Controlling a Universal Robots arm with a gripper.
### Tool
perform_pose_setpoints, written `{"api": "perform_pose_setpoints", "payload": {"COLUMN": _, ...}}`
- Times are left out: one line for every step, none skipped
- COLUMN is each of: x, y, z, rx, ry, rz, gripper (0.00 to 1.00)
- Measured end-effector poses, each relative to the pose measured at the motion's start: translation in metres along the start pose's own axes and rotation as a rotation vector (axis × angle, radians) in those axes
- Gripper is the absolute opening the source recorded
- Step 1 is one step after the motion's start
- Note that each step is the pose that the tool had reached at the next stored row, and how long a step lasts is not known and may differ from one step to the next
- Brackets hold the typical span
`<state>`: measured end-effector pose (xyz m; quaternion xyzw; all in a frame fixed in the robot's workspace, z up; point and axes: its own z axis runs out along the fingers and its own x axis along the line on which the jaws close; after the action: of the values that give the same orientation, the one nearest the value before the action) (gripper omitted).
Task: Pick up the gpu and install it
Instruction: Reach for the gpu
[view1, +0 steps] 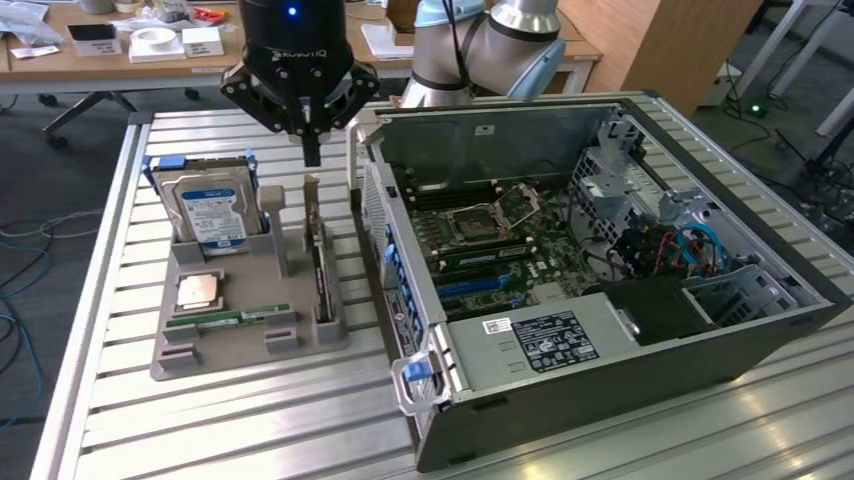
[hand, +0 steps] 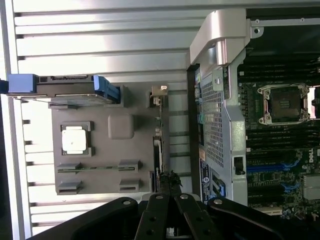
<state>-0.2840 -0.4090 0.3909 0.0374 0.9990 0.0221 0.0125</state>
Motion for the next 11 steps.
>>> {"api": "perform_pose_setpoints", "payload": {"x": 0.000, "y": -0.0011, "z": -0.0001, "rx": 0.0000, "ry": -0.0001, "rz": 0.000, "gripper": 0.11}}
{"api": "perform_pose_setpoints", "payload": {"x": 0.000, "y": -0.0023, "z": -0.0001, "rx": 0.0000, "ry": 0.0000, "rz": 0.000, "gripper": 0.11}}
{"api": "perform_pose_setpoints", "payload": {"x": 0.000, "y": -0.0036, "z": -0.0001, "rx": 0.0000, "ry": -0.0001, "rz": 0.000, "gripper": 0.11}}
{"api": "perform_pose_setpoints", "payload": {"x": 0.000, "y": -0.0049, "z": -0.0002, "rx": 0.0000, "ry": -0.0001, "rz": 0.000, "gripper": 0.11}}
{"api": "perform_pose_setpoints", "payload": {"x": 0.000, "y": -0.0061, "z": -0.0003, "rx": 0.0000, "ry": -0.0001, "rz": 0.000, "gripper": 0.11}}
{"api": "perform_pose_setpoints", "payload": {"x": 0.000, "y": -0.0073, "z": -0.0003, "rx": 0.0000, "ry": -0.0001, "rz": 0.000, "gripper": 0.11}}
{"api": "perform_pose_setpoints", "payload": {"x": 0.000, "y": -0.0085, "z": -0.0003, "rx": 0.0000, "ry": -0.0001, "rz": 0.000, "gripper": 0.11}}
{"api": "perform_pose_setpoints", "payload": {"x": 0.000, "y": -0.0097, "z": -0.0004, "rx": 0.0000, "ry": -0.0001, "rz": 0.000, "gripper": 0.11}}
{"api": "perform_pose_setpoints", "payload": {"x": 0.000, "y": -0.0108, "z": -0.0005, "rx": 0.0000, "ry": 0.0000, "rz": 0.000, "gripper": 0.11}}
{"api": "perform_pose_setpoints", "payload": {"x": 0.000, "y": -0.0119, "z": -0.0005, "rx": 0.0000, "ry": -0.0001, "rz": 0.000, "gripper": 0.11}}
{"api": "perform_pose_setpoints", "payload": {"x": 0.000, "y": -0.0130, "z": -0.0006, "rx": 0.0000, "ry": -0.0001, "rz": 0.000, "gripper": 0.11}}
